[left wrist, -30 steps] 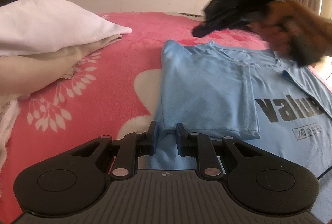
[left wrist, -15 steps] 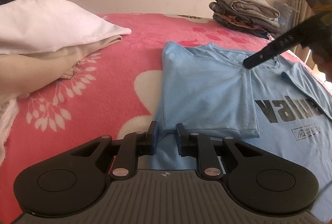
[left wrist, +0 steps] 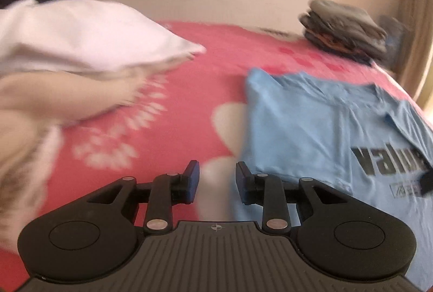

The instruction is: Fold clothes

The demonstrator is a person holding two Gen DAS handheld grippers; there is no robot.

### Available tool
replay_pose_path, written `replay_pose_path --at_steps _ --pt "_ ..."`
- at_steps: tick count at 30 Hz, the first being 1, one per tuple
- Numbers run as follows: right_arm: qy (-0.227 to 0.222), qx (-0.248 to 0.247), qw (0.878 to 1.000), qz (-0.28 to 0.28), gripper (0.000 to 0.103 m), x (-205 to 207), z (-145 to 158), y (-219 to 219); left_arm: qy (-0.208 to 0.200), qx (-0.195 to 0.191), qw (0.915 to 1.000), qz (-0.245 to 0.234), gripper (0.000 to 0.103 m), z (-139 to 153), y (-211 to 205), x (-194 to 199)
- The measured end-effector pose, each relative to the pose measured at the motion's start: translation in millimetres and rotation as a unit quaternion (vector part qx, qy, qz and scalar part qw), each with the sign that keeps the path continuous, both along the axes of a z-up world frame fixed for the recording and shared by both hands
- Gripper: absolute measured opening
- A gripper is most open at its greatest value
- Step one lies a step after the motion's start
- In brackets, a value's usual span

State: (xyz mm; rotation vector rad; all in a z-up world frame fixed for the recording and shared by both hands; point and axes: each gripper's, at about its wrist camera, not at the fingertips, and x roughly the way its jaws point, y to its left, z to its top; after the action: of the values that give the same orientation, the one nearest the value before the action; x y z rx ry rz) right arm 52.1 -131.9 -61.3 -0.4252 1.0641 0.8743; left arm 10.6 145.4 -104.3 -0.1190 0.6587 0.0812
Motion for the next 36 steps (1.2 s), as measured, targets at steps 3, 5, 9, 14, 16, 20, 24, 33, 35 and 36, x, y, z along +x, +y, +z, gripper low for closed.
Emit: replay_pose_path --at_steps 3,5,9,14,16,20,24,33,35,36 --pt "0.014 0.022 1.000 -0.009 0.008 -32.6 27.7 -31.6 0.000 -0.014 0.9998 0.011 0.030 15.5 18.9 -25.7" --pt "0.030 0.036 0.999 -0.021 0.008 -53.6 29.2 -49.0 0.010 -0.026 0.9996 0.010 0.030 24.2 29.8 -45.6" --pt "0.062 0.058 0.995 -0.049 0.008 -94.6 13.1 -72.4 0.058 -0.065 0.9955 -0.039 0.031 31.7 38.2 -88.6" --pt "0.109 0.073 0.989 -0.070 0.008 -122.2 -19.1 -78.4 0.078 -0.099 0.9841 -0.126 0.031 35.9 20.4 -131.8" --pt "0.112 0.070 0.989 -0.061 0.008 -124.7 -25.8 -72.4 0.074 -0.105 0.9795 -0.156 0.031 34.2 7.6 -140.3" --pt "0.107 0.085 0.990 -0.046 0.008 -120.1 -28.8 -61.5 0.086 -0.112 0.9734 -0.181 0.031 28.2 -9.7 -142.4" --pt "0.107 0.099 0.989 -0.038 0.008 -113.3 -33.0 -53.8 0.111 -0.114 0.9697 -0.185 0.031 26.3 -12.5 -147.1" --pt "0.138 0.115 0.983 0.026 0.008 -109.6 -42.1 -16.7 0.126 -0.101 0.9840 -0.075 0.031 57.3 31.2 -217.3" --pt "0.142 0.115 0.982 0.042 0.008 -108.5 -44.0 -4.7 0.133 -0.081 0.9865 -0.050 0.031 73.3 43.1 -235.0" --pt "0.144 0.115 0.982 0.049 0.008 -107.6 -43.0 1.9 0.137 -0.069 0.9875 -0.037 0.031 82.4 49.1 -243.5"
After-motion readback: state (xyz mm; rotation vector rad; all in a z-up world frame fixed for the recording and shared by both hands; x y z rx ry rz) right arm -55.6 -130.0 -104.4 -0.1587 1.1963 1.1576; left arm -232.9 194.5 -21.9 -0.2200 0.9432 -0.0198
